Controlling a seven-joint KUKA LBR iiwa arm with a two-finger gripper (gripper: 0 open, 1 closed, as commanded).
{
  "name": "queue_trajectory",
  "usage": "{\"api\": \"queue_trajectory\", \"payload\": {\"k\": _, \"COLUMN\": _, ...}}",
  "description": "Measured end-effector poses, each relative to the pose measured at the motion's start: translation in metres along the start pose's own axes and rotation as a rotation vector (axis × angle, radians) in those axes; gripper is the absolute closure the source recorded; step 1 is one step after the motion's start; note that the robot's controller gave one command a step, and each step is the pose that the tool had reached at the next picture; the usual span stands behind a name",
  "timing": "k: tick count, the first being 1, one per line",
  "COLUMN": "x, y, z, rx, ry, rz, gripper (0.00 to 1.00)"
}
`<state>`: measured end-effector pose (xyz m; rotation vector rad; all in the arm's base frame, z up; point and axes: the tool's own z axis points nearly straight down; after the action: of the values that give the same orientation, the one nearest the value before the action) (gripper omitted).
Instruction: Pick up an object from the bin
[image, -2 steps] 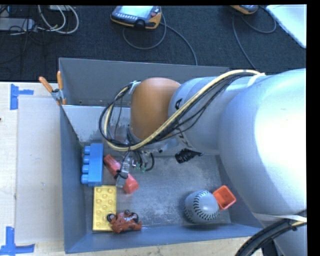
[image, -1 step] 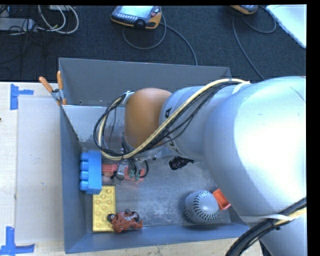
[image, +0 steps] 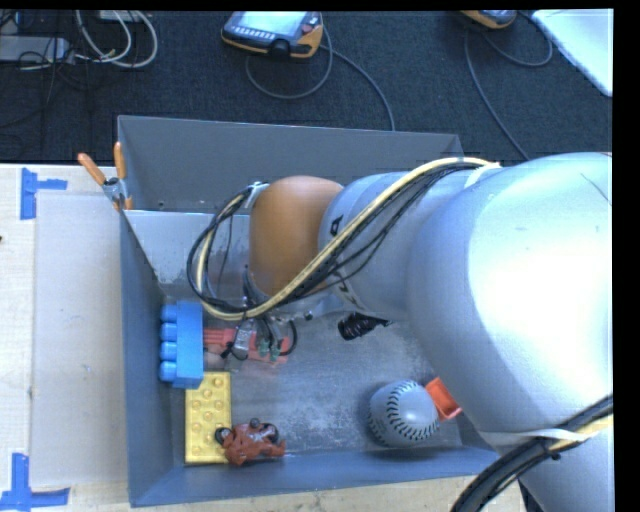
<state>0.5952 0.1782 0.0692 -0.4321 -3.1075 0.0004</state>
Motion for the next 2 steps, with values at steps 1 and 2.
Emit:
{"api": "queue_trajectory", "payload": {"k": 1, "x": 0.001, "y": -0.001, "z": -0.004, "rx": 0.003, "ry": 0.004, "rz": 0.0, "gripper": 1.0}}
{"api": "queue_trajectory", "payload": {"k": 2, "x": 0.003, "y": -0.002, "z": -0.024, "rx": 0.006, "ry": 0.01, "rz": 0.001, "gripper": 1.0}}
